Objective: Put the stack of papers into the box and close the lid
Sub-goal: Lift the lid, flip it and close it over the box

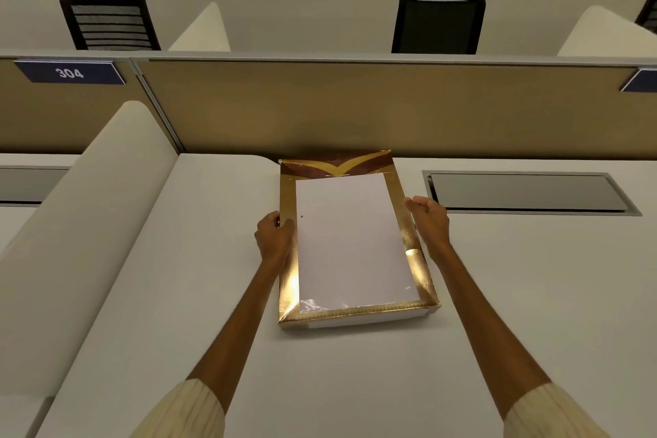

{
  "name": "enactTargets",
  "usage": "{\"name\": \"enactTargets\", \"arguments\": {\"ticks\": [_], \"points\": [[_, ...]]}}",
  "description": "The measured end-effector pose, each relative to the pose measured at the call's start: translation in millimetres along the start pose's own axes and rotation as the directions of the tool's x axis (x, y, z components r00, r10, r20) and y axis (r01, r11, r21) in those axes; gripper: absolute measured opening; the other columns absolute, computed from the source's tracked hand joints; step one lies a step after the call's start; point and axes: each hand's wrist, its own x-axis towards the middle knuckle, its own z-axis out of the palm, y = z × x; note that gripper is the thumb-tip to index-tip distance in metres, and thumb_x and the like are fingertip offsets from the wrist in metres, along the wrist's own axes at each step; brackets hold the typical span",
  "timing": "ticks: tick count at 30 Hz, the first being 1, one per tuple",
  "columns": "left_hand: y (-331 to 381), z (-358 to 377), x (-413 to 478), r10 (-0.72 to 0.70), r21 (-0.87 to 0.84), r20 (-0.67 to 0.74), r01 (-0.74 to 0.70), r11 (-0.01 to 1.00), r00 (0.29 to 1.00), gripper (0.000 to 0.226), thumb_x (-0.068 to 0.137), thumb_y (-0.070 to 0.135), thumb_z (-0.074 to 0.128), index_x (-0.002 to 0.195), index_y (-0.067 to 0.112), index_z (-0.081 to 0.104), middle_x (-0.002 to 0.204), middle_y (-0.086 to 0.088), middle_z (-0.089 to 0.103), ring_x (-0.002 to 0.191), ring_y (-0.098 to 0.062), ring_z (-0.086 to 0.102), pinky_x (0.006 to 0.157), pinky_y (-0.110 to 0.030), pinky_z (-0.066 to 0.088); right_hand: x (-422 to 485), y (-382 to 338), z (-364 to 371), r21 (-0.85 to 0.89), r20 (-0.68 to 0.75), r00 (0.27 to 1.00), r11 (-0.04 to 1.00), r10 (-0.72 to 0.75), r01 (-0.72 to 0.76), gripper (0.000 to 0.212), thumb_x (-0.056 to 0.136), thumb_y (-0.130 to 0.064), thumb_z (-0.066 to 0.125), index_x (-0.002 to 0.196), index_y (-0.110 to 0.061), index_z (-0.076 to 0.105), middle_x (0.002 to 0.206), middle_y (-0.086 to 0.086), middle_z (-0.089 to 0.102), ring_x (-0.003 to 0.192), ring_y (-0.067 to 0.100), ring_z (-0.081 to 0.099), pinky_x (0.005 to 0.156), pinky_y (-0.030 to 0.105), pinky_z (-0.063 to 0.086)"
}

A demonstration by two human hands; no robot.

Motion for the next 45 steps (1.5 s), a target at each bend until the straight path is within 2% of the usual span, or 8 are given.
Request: {"name": "enactTargets", "arguments": {"ticks": [3,7,13,19,26,37,40,45], "points": [[8,10,22,-0.071,-0.005,-0.060,0.071,0.997,0.996,0.038,0.094,0.026,0.054,0.121,0.001,0.062,0.121,-0.016,0.068,0.111,-0.034,0.064,0.100,-0.044,0.049,26,-8,17,0.040,-0.018,0.999,0.998,0.041,-0.040,0.034,0.088,-0.035,0.062,0.098,-0.004,0.068,0.098,0.017,0.069,0.095,0.030,0.066,0.088,0.043,0.057],[18,20,42,-0.047,-0.015,-0.106,0.046,0.999,0.993,0.042,0.096,0.028,0.051,0.129,0.003,0.058,0.130,-0.015,0.063,0.117,-0.035,0.062,0.103,-0.047,0.046,51,-12,34,0.075,-0.057,0.991,0.990,0.122,-0.118,0.024,0.089,-0.036,0.060,0.085,-0.013,0.063,0.093,0.015,0.067,0.091,0.030,0.067,0.085,0.041,0.056],[19,30,65,-0.041,-0.058,-0.172,0.031,0.998,0.984,0.035,0.095,0.029,0.054,0.100,-0.001,0.070,0.097,-0.019,0.073,0.073,-0.022,0.060,0.079,-0.029,0.051,70,-5,45,0.069,-0.097,0.982,0.986,0.161,-0.155,0.033,0.088,-0.036,0.062,0.099,-0.005,0.069,0.100,0.016,0.071,0.094,0.031,0.069,0.089,0.045,0.057],[12,38,76,-0.103,-0.103,-0.193,0.084,0.991,0.976,0.033,0.093,0.028,0.058,0.100,-0.003,0.071,0.097,-0.020,0.073,0.083,-0.034,0.068,0.067,-0.019,0.045,70,2,52,0.002,-0.167,0.977,0.991,0.131,-0.133,0.038,0.091,-0.034,0.059,0.106,-0.002,0.069,0.104,0.017,0.072,0.097,0.033,0.068,0.087,0.039,0.054],[7,42,89,-0.108,-0.080,-0.183,0.095,0.992,0.977,0.034,0.092,0.028,0.060,0.100,-0.002,0.071,0.096,-0.019,0.073,0.053,-0.008,0.047,0.058,-0.011,0.035,71,5,55,-0.038,-0.199,0.973,0.991,0.118,-0.128,0.038,0.091,-0.034,0.059,0.107,-0.001,0.069,0.106,0.019,0.071,0.097,0.034,0.068,0.087,0.039,0.054],[12,33,76,0.052,0.091,-0.116,-0.042,0.995,0.992,0.041,0.096,0.032,0.052,0.117,-0.001,0.065,0.115,-0.020,0.069,0.099,-0.033,0.067,0.100,-0.043,0.051,61,4,53,-0.133,-0.210,0.974,0.984,0.089,-0.119,0.043,0.092,-0.040,0.055,0.113,-0.004,0.067,0.112,0.017,0.070,0.101,0.034,0.067,0.091,0.042,0.053],[18,36,64,0.051,0.203,-0.073,-0.036,0.979,0.996,0.061,0.098,0.038,0.044,0.149,0.008,0.029,0.154,-0.013,0.036,0.138,-0.036,0.041,0.112,-0.046,0.034,56,4,51,-0.241,-0.253,0.967,0.970,-0.033,-0.030,0.041,0.090,-0.042,0.057,0.111,-0.008,0.069,0.113,0.013,0.071,0.104,0.029,0.065,0.095,0.044,0.051],[23,40,45,0.315,0.448,-0.039,-0.265,0.854,0.948,0.076,0.095,0.052,0.033,0.153,0.010,0.009,0.162,-0.013,0.011,0.148,-0.033,0.019,0.117,-0.049,0.024,34,-2,37,-0.371,-0.182,0.950,0.912,-0.254,0.173,0.047,0.088,-0.049,0.052,0.117,-0.014,0.064,0.125,0.009,0.065,0.119,0.027,0.056,0.105,0.045,0.039]]}}
